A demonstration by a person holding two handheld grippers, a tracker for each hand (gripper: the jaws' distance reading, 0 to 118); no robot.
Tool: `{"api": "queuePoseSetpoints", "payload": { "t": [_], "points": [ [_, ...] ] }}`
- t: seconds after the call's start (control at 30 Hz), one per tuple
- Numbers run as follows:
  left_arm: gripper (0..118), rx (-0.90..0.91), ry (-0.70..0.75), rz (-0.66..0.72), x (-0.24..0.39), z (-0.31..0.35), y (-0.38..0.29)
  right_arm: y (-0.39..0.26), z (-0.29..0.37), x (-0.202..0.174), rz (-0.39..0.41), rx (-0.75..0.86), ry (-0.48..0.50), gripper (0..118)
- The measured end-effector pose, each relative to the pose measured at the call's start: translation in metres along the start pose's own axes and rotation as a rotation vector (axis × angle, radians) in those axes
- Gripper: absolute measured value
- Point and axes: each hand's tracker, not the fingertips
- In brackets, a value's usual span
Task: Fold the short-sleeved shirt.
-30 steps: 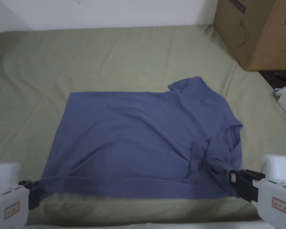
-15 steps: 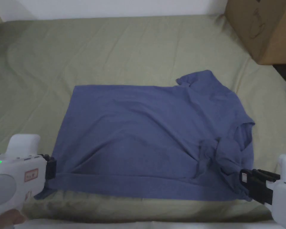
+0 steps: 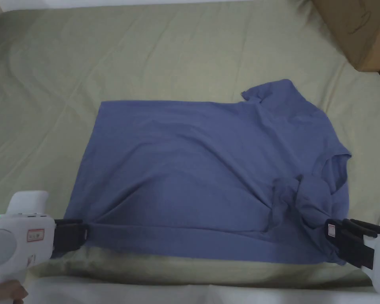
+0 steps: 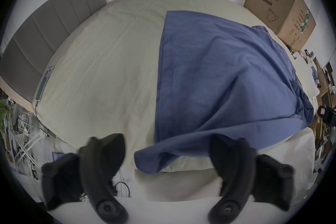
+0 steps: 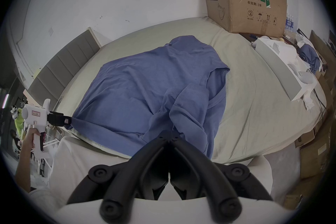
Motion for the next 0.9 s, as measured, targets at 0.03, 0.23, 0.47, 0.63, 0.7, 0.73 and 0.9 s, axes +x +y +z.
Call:
{"api": "queuePoseSetpoints", "payload": {
  "t": [0.03,0.23,0.47,0.63,0.7,0.73,0.9],
  "points": [
    [60,-0.001,-0.009,-0.006,-0.001,-0.001,-0.002,0.0,0.0,0.0,0.001,-0.003,-0.001,0],
    [3,0.014,-0.001,-0.035,0.003,-0.006,-0.006,-0.001,0.0,0.003,-0.019,-0.008,-0.002,0],
    [3,0.033,0.002,-0.038,0.008,0.002,-0.002,0.0,0.004,0.004,0.01,-0.01,-0.027,0],
    [3,0.029,0.014,-0.053,0.011,0.004,-0.001,0.012,0.001,-0.006,0.184,0.003,-0.112,75],
    [3,0.03,0.017,-0.058,0.015,0.006,-0.002,0.02,-0.008,-0.012,0.269,-0.027,-0.132,96],
    [3,0.031,0.017,-0.057,0.017,0.008,-0.002,0.023,-0.01,-0.015,0.305,-0.02,-0.111,99],
    [3,0.034,0.011,-0.037,0.014,0.007,-0.002,0.027,-0.056,-0.021,0.465,-0.139,-0.17,96]
  ]
}}
